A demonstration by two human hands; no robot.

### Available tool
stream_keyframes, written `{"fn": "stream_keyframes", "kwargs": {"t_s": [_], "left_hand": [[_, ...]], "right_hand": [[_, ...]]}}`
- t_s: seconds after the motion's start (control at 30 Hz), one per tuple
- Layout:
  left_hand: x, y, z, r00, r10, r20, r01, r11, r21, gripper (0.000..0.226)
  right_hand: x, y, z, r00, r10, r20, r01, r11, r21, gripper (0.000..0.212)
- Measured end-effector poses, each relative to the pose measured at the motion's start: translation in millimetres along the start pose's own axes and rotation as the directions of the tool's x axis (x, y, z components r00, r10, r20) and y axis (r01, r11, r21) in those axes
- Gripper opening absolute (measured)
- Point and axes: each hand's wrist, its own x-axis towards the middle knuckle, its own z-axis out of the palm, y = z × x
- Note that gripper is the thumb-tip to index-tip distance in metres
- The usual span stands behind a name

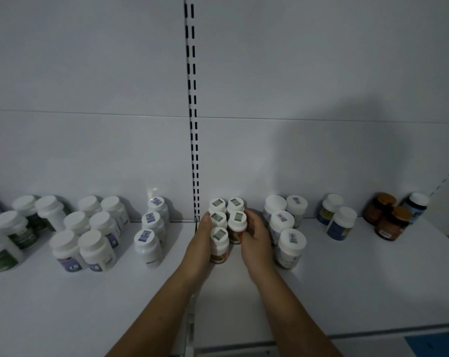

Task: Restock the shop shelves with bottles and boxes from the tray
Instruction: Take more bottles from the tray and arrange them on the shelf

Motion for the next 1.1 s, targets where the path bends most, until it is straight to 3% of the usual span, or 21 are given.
{"fn": "stream_keyframes", "kwargs": {"t_s": [0.2, 0.3, 0.37, 0.47, 0.57, 0.67, 0.83, 0.93, 1.1], "left_hand": [[-8, 10, 4, 1.0, 0.027, -0.001, -0.027, 0.999, 0.038, 0.054], [-27, 31, 10, 0.986, 0.154, -0.067, -0.121, 0.931, 0.345, 0.063], [-40, 51, 14, 0.955, 0.295, -0.037, -0.222, 0.791, 0.571, 0.065], [-62, 92, 20, 0.905, 0.418, 0.076, -0.332, 0.585, 0.74, 0.07], [-86, 127, 9, 0.806, 0.558, 0.2, -0.374, 0.216, 0.902, 0.06], [-121, 153, -19, 0.762, 0.61, 0.219, -0.244, -0.043, 0.969, 0.064], [-208, 164, -77, 0.78, 0.625, -0.016, 0.174, -0.192, 0.966, 0.073], [-268, 161, -110, 0.767, 0.6, -0.226, 0.415, -0.196, 0.888, 0.081], [-371, 154, -157, 0.626, 0.61, -0.486, 0.642, -0.049, 0.765, 0.083]], "right_hand": [[-8, -6, 1, 1.0, -0.015, 0.022, 0.017, 0.996, -0.086, 0.045], [-21, -22, -4, 0.994, -0.103, 0.025, 0.106, 0.981, -0.162, 0.052], [-31, -38, -10, 0.982, -0.184, 0.042, 0.188, 0.964, -0.187, 0.059], [-43, -77, -17, 0.945, -0.272, 0.178, 0.298, 0.944, -0.139, 0.061], [-53, -117, -17, 0.855, -0.306, 0.419, 0.408, 0.895, -0.18, 0.055], [-59, -135, -5, 0.724, -0.384, 0.574, 0.625, 0.716, -0.31, 0.066], [-88, -144, 41, 0.52, -0.376, 0.767, 0.762, 0.61, -0.217, 0.075], [-121, -149, 78, 0.374, -0.371, 0.85, 0.818, 0.564, -0.114, 0.08], [-205, -159, 146, 0.123, -0.328, 0.937, 0.856, 0.512, 0.067, 0.078]]}}
